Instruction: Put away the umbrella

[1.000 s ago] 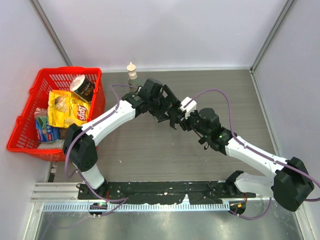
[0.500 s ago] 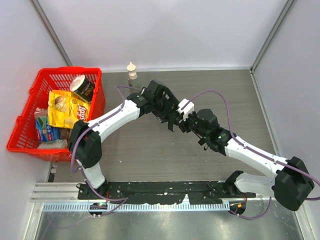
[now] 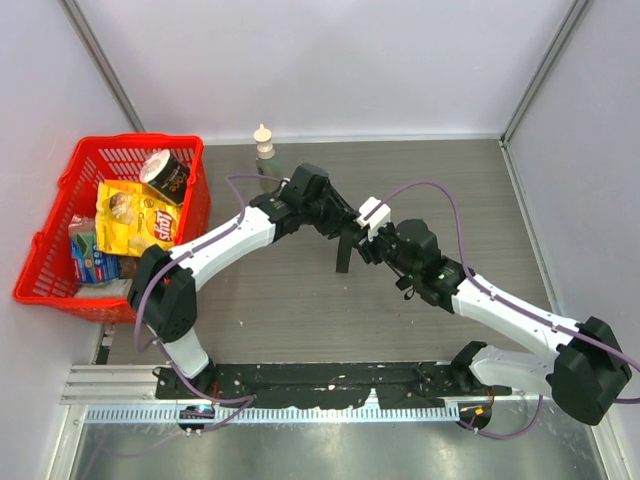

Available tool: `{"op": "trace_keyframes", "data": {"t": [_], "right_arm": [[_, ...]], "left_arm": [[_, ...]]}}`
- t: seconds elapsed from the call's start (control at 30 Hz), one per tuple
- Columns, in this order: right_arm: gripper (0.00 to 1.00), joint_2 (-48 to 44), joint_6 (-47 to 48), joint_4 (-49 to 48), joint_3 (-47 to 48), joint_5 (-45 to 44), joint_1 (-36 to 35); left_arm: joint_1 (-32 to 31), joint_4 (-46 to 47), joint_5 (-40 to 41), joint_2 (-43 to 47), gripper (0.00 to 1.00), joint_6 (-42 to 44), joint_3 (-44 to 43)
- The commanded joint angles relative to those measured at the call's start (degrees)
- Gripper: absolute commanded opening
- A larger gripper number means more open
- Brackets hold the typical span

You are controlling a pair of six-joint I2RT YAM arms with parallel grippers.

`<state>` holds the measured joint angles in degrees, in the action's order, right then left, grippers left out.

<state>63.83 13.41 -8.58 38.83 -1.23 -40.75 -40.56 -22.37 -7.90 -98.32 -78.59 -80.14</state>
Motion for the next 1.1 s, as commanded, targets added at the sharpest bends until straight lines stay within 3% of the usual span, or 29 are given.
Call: {"op": "trace_keyframes", "data": {"t": [0.0, 0.2, 0.33, 0.43, 0.57, 0.77, 0.93, 1.07], "right_arm": [[0.01, -4.0, 0.0, -7.2, 0.2, -0.6, -0.3], [0.04, -4.2, -2.2, -6.5, -0.2, -2.7, -0.4], [0.28, -3.9, -5.4, -4.3, -0.2, -4.0, -0.4], [0.53, -4.1, -10.5, -1.0, -0.2, -6.0, -0.3], [0.66, -4.5, -18.2, 6.2, 1.2, -11.1, -0.4], [0.75, -8.1, -26.7, 16.7, 1.5, -16.5, -0.4], [0.84, -12.4, -37.6, 24.3, 5.6, -20.1, 1.2], [0.9, -13.8, -42.8, 28.2, 10.0, -14.9, 7.8]], "left_arm": [[0.0, 4.3, 3.2, 4.5, 0.0, 4.0, 1.1], [0.1, 10.7, 2.7, 7.0, 0.0, 6.2, 4.9], [0.1, 18.3, 3.0, 10.2, 0.0, 8.9, 9.2], [0.0, 20.6, 4.4, 12.4, 0.0, 13.2, 10.4], [0.2, 22.0, 9.4, 16.7, 0.0, 19.7, 11.6], [4.3, 30.1, 8.2, 21.5, 0.0, 21.1, 14.6], [9.2, 39.9, 0.4, 24.6, 0.0, 17.8, 18.2], [13.0, 48.7, -6.4, 27.0, 0.0, 14.4, 20.7]]}}
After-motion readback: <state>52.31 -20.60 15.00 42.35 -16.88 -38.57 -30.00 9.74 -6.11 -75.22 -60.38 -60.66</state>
